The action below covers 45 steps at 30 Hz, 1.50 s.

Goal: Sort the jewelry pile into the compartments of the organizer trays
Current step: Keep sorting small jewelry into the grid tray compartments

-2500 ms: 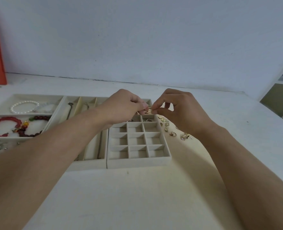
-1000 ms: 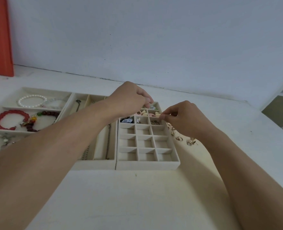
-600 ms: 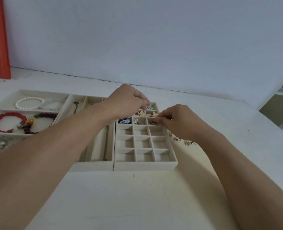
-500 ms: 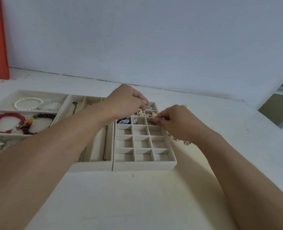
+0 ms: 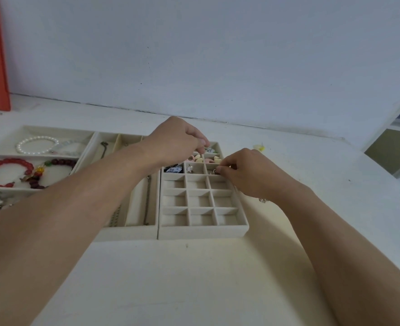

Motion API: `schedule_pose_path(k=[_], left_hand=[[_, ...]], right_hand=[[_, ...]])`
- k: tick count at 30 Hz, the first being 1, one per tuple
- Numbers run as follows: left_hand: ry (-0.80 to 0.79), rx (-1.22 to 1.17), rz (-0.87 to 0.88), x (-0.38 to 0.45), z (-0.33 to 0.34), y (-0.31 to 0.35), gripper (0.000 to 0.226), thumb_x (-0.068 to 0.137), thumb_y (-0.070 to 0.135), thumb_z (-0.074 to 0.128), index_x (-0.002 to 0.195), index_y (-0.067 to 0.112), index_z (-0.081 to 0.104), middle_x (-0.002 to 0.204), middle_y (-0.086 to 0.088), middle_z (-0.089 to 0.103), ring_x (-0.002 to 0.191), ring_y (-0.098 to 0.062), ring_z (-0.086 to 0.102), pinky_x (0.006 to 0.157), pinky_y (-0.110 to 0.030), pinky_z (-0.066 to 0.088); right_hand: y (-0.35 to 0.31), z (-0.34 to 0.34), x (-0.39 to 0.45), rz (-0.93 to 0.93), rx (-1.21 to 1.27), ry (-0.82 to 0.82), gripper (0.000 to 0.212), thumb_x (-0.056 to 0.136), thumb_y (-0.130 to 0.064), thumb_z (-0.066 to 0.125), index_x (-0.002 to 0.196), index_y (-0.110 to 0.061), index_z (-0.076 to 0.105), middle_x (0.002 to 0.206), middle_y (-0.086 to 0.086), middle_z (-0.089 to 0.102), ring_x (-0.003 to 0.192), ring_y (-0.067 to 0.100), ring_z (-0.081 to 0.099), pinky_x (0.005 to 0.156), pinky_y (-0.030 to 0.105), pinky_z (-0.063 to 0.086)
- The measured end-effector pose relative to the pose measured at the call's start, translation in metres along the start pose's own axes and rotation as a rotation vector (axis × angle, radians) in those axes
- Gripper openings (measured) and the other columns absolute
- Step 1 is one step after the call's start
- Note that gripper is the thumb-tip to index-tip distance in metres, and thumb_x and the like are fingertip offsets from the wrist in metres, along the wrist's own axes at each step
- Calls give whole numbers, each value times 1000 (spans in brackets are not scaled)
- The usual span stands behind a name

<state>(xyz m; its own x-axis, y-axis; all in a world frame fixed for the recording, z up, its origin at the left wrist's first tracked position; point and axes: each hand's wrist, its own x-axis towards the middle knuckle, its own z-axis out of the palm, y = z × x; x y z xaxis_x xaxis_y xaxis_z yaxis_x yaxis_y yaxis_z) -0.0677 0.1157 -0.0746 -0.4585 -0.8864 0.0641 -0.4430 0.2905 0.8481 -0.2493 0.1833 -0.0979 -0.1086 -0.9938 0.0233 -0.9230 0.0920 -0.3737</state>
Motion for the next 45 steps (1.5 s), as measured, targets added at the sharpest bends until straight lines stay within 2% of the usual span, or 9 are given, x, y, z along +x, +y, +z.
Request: schedule_pose_path(k=[4,9,14,21,26,30,37,41,45], left_hand=[[-7,6,-1,0,1,0,18,97,16,61,95,20,78,86,10,75,86,-13,66,64,-18,45],[-8,17,-1,0,1,0,18,97,18,61,95,21,79,87,11,75,81,-9,63,60,-17,43],[-10,9,-4,0,0,0,18,97,18,61,95,20,79,88,9,76,81,-10,63,68,-20,47],[-11,6,-4,0,0,-1,16,96,17,63,95,19,78,88,8,76,83,-11,64,68,-20,47],[-9,8,0,1,0,-1,16,96,17,63,95,21,78,88,9,75,72,-2,60,60,-15,41],[-11,17,1,3,1,-4,16,97,18,62,95,21,78,85,11,75,60,5,56,48,-6,39],[-20,28,-15,4,1,-5,18,98,18,60,98,19,78,85,12,75,79,-8,64,71,-22,48],[-13,42,-31,4,1,-8,19,97,17,61,94,16,80,72,28,70,78,-4,65,81,-30,54],[-9,41,-42,3,3,-9,18,94,17,65,85,23,79,90,11,77,95,-18,72,94,-45,54]], right_hand=[[1,2,0,-11,4,-12,24,99,-33,55,89,-25,76,60,1,65,59,22,58,59,31,43],[1,3,1,-27,25,-7,23,99,-33,55,90,-26,76,56,-2,58,51,15,49,50,27,36],[1,6,3,-45,10,21,25,99,-36,55,91,-27,77,63,6,66,61,28,59,55,31,41],[2,7,4,-56,-1,39,26,100,-39,54,89,-27,75,62,6,65,63,29,60,55,32,41],[2,1,2,-58,64,69,26,99,-39,54,85,-28,73,58,6,63,47,23,58,53,36,48],[6,-10,1,-25,104,137,24,99,-36,56,86,-28,74,44,-10,52,40,7,47,50,26,38],[37,-36,0,68,139,254,18,97,-31,57,89,-32,73,43,-15,49,42,5,45,52,26,36],[49,-43,2,74,115,214,11,95,-30,63,93,-31,74,72,-11,65,48,0,53,53,22,38],[52,-41,9,57,-1,69,15,95,-28,68,108,-28,75,88,-13,66,79,4,60,64,17,41]])
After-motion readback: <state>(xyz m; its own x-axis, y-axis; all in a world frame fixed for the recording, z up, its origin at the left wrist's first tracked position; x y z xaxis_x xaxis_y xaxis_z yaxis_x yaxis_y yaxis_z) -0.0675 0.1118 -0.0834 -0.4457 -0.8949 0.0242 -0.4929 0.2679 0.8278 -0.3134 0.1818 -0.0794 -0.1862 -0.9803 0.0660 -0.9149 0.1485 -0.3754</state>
